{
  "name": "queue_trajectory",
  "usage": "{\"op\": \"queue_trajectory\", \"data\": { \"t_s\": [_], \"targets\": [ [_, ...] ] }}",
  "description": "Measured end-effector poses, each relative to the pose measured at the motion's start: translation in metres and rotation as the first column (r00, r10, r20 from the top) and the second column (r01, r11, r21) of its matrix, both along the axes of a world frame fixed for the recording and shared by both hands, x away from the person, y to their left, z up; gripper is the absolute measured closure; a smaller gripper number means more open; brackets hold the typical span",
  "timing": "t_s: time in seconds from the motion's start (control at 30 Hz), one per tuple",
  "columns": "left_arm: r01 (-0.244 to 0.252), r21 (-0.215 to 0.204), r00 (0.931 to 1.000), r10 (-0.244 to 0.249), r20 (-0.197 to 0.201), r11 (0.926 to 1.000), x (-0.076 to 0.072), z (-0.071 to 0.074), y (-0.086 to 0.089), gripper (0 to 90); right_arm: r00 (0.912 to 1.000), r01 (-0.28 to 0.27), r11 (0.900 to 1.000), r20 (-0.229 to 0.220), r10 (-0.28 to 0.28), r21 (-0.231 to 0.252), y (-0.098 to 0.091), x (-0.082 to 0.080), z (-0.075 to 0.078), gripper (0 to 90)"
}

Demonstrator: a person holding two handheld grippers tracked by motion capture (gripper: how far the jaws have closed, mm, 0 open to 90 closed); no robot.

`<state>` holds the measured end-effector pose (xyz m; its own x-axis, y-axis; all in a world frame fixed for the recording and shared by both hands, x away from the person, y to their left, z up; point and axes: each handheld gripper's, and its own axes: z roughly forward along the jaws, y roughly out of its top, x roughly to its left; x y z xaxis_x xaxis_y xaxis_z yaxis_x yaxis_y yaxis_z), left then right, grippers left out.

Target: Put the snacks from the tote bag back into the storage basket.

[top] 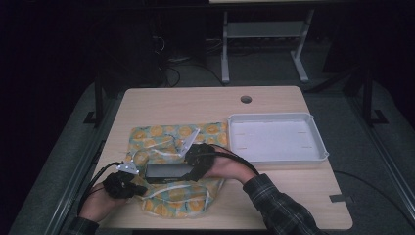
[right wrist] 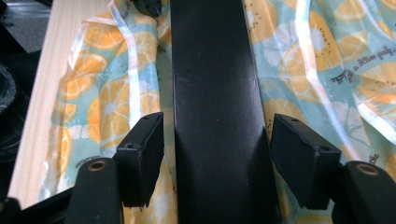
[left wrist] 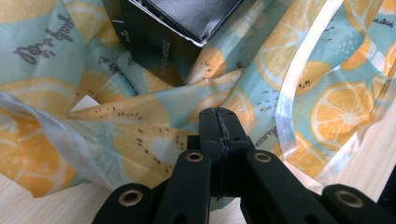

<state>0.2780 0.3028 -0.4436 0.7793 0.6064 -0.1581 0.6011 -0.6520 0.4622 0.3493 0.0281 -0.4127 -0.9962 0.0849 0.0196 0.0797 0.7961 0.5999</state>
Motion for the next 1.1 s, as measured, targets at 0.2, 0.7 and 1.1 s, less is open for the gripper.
{"op": "queue_trajectory", "data": {
  "t_s": [0.2,0.7,1.1],
  "targets": [
    [0.002,0.000,1.0000,-0.002,-0.001,1.0000,0.000,0.000,0.000,89.8,1.0000,0.004,0.9999,-0.004,-0.005,-0.011,0.002,0.001,-0.005,34.4],
    [0.008,0.006,1.0000,-0.008,0.000,1.0000,0.000,0.000,0.000,89.8,1.0000,0.004,0.9994,-0.008,-0.004,-0.035,0.005,0.002,-0.017,34.4],
    [0.009,0.006,1.0000,-0.009,-0.001,0.9999,0.000,0.000,0.000,89.8,1.0000,-0.009,0.9965,-0.003,0.009,-0.083,0.009,0.002,-0.028,35.1]
  ]
}}
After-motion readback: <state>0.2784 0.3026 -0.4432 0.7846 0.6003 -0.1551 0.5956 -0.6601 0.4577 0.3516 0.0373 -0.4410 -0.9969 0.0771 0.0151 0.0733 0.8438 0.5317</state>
